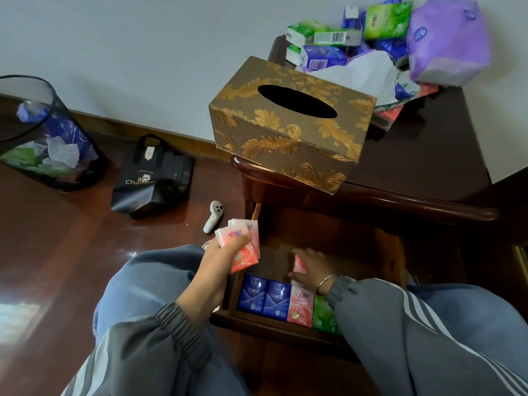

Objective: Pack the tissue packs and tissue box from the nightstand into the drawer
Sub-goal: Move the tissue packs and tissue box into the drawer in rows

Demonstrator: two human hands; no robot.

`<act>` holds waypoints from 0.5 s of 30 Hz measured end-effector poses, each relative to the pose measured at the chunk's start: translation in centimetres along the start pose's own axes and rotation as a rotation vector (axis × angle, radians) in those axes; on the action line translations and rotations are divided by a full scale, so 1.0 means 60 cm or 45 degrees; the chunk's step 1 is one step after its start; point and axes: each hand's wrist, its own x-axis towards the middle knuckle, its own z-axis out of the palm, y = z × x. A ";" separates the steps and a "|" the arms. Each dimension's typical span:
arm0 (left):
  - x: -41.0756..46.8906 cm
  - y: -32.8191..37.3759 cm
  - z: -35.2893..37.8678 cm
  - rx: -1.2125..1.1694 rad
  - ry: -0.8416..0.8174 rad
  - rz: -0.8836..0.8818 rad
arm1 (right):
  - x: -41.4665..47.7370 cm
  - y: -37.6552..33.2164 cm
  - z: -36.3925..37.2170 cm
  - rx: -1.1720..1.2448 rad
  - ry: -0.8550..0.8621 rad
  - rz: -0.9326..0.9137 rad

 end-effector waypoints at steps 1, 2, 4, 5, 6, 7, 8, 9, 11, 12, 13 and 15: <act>0.000 0.000 0.001 0.003 0.000 -0.002 | -0.001 0.002 0.002 -0.004 -0.015 0.001; 0.000 0.000 0.002 0.007 -0.001 -0.005 | -0.001 0.003 0.003 -0.005 -0.024 0.004; -0.001 0.002 0.003 0.015 -0.003 -0.007 | -0.001 0.005 0.002 -0.025 -0.055 0.015; -0.003 0.003 0.004 0.020 -0.003 -0.008 | -0.002 0.004 -0.001 -0.057 -0.078 0.022; -0.004 0.003 0.005 0.028 -0.005 -0.008 | -0.005 0.002 -0.005 -0.099 -0.091 0.035; -0.007 0.004 0.006 0.036 -0.015 -0.007 | -0.010 -0.003 -0.011 -0.130 -0.081 0.054; -0.009 0.005 0.007 0.042 -0.032 -0.007 | -0.015 -0.011 -0.019 -0.137 -0.038 0.064; -0.011 0.006 0.007 0.042 -0.056 -0.008 | -0.022 -0.022 -0.028 -0.086 0.049 0.061; -0.017 0.007 0.008 0.011 -0.151 -0.012 | -0.043 -0.052 -0.056 0.267 0.209 0.032; -0.021 0.008 0.009 -0.016 -0.216 -0.022 | -0.058 -0.070 -0.073 0.591 0.222 0.028; -0.024 0.009 0.011 -0.036 -0.287 -0.030 | -0.075 -0.089 -0.091 0.939 0.168 0.025; -0.029 0.008 0.014 -0.063 -0.411 -0.014 | -0.106 -0.114 -0.121 1.337 0.046 -0.015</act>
